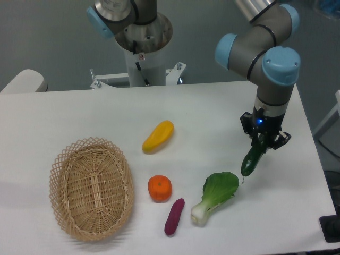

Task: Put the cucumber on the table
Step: 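Carry the held green cucumber toward the yellow pepper, lowering it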

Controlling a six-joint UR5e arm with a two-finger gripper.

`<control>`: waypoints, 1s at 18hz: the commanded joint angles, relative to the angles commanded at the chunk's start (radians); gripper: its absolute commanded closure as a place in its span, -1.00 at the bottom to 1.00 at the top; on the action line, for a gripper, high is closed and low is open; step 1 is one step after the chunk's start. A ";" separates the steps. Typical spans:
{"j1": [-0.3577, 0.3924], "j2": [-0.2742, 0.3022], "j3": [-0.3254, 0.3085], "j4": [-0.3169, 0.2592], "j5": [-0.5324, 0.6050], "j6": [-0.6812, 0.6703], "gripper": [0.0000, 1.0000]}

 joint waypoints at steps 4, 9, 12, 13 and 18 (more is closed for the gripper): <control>-0.012 0.017 -0.060 0.002 0.000 -0.141 0.59; -0.067 0.093 -0.201 0.005 0.000 -0.187 0.59; -0.115 0.089 -0.226 0.006 0.000 -0.293 0.57; -0.142 0.084 -0.224 0.006 0.000 -0.330 0.57; -0.205 0.046 -0.227 0.008 0.052 -0.381 0.52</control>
